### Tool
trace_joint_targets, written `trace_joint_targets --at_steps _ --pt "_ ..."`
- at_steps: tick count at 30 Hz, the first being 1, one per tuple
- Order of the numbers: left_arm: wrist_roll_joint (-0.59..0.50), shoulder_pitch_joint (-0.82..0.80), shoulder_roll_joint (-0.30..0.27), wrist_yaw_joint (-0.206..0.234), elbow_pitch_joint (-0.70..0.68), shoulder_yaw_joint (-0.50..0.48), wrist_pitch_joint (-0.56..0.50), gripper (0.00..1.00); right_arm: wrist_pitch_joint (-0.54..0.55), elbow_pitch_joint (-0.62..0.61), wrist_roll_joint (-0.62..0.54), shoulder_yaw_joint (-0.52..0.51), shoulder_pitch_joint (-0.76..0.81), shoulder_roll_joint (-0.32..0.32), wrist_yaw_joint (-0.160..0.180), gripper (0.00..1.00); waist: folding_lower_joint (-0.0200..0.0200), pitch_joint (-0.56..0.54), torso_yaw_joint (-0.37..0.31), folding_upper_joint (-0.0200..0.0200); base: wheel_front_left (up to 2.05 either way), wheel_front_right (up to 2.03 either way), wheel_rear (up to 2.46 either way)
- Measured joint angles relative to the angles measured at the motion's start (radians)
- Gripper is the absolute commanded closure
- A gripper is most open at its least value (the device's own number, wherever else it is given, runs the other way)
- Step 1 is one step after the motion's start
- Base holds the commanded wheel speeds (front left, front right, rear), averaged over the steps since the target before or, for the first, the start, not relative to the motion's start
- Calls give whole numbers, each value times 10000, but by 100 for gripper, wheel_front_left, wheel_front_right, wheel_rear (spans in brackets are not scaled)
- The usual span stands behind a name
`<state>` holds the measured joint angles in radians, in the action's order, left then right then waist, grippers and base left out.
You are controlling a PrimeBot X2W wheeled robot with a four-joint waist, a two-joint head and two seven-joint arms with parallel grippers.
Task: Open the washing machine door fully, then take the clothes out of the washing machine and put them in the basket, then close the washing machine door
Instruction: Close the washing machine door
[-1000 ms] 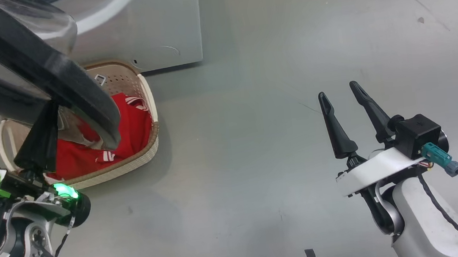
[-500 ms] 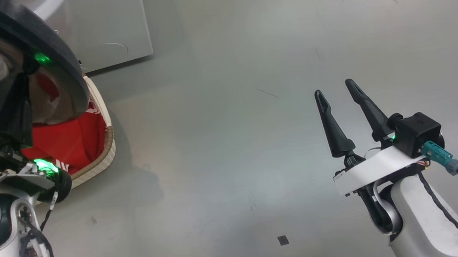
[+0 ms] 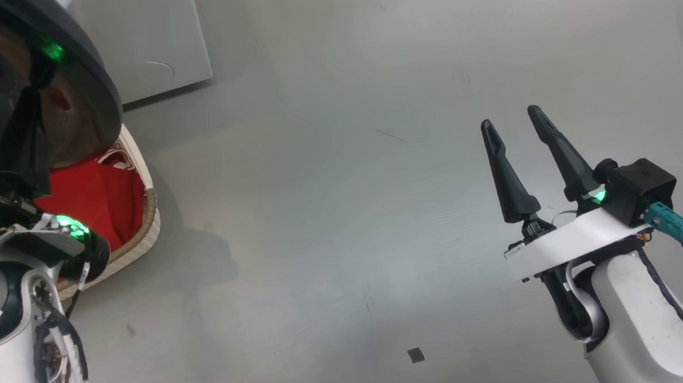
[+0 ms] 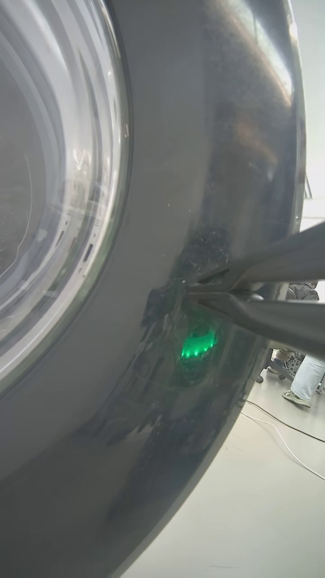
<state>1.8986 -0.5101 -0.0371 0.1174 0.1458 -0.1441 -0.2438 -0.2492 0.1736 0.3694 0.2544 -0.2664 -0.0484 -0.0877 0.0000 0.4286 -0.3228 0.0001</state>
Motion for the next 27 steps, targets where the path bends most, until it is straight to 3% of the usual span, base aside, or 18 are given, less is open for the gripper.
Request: trace_joint_targets --at_steps 5,10,18,22,27 --pt "-268 8 0 -263 364 393 -23 100 0 -35 -77 -228 -14 2 29 0 0 -193 214 0 0 0 0" --pt "-1937 345 -378 -809 548 1726 -397 100 0 -38 -224 -387 -12 0 25 0 0 -454 554 0 0 0 0" --pt "-5239 1178 -1450 -2194 686 3530 -134 100 -2 -40 -556 -602 45 -207 12 0 0 -1034 1432 0 0 0 0" --pt "-6926 1383 -1967 -2295 663 4105 470 100 -2 -54 -585 -648 146 -251 8 0 0 -1321 1877 0 0 0 0" --pt "-8261 1644 -2268 -2295 619 4228 1528 100 -4 -109 -640 -658 326 -251 4 0 0 -1680 2422 0 0 0 0"
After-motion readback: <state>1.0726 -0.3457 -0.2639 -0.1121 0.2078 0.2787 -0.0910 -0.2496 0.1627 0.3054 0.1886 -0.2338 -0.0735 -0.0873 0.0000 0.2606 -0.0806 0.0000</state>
